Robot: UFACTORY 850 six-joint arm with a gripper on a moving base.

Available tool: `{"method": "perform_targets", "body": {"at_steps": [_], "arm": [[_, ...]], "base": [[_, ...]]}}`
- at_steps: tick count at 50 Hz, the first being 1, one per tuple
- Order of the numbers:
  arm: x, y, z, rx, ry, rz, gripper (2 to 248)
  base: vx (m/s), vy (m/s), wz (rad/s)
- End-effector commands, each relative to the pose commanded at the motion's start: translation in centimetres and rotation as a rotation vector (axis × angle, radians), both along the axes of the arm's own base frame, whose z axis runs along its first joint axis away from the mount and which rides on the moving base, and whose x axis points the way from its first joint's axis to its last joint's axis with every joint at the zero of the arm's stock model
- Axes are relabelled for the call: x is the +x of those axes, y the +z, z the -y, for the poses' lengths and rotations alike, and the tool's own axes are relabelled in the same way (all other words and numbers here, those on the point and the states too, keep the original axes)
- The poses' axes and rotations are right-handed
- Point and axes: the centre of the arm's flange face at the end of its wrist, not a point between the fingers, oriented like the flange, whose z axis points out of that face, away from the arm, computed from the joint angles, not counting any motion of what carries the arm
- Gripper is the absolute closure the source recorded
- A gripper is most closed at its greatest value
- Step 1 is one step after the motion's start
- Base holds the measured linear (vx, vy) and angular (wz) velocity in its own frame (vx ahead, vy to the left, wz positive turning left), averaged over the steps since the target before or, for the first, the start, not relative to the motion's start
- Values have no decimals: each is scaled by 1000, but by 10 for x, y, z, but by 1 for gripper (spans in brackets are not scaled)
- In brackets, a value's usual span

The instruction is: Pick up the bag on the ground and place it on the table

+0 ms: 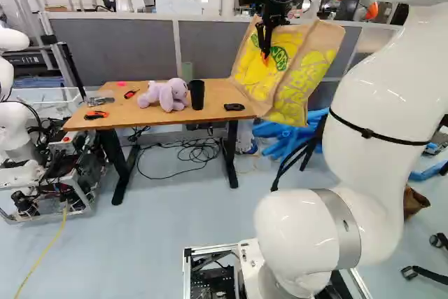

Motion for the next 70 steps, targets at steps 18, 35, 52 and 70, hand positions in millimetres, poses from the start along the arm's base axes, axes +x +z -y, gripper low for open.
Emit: {"method": "perform_targets", "body": {"at_steps": [18, 35, 52, 70], "arm": [[0, 0, 0, 0, 0, 0, 227], [0, 0, 0, 0, 0, 0, 227], [0, 0, 0, 0, 0, 0, 227], [0, 0, 0, 0, 0, 0, 227]], "base": [[116, 47, -14], [132, 50, -19], [131, 51, -17], [144, 40, 0]]}}
